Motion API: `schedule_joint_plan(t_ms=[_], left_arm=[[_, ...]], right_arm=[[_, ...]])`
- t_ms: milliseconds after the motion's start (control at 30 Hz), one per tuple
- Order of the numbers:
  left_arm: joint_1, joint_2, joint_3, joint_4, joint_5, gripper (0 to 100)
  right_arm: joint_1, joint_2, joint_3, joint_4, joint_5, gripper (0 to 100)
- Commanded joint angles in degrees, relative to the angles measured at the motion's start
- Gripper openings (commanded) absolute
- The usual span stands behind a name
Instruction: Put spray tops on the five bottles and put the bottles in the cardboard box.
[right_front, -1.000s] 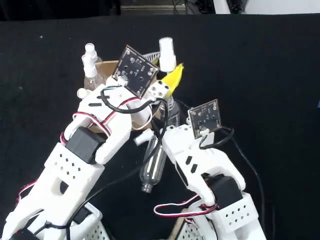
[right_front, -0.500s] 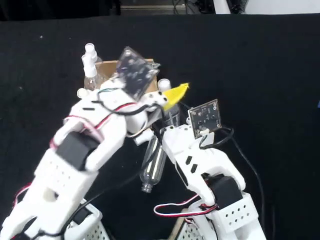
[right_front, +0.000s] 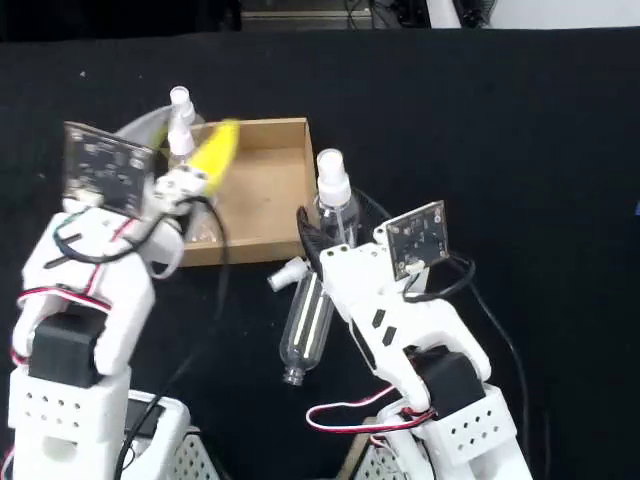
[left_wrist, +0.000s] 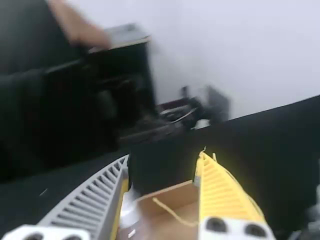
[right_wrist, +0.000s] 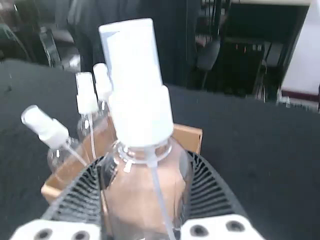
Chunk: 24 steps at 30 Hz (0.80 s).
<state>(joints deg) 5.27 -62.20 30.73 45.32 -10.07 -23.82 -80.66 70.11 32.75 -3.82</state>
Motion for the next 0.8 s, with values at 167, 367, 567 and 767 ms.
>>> schedule_joint_plan(t_ms=[167,367,567,767], left_arm=[[-25.4,-5.9,16.6,-0.3,-0.1,18],[-33.8,-8.0,28.1,-1.8,-0.1,18],[-35.7,-9.3,40.7,-13.0,0.0,18],[-35.8,-9.6,53.9,-29.3,0.0,18]], right_arm=[[-0.7,-1.2,-0.2,-12.4,-0.4,1.5],[-0.5,-0.2,-0.7,-21.5,-0.4,1.0],[-0.4,12.0,-7.3,-28.1,-0.4,1.0],[-0.6,29.1,-16.1,-28.1,-0.2,1.1]])
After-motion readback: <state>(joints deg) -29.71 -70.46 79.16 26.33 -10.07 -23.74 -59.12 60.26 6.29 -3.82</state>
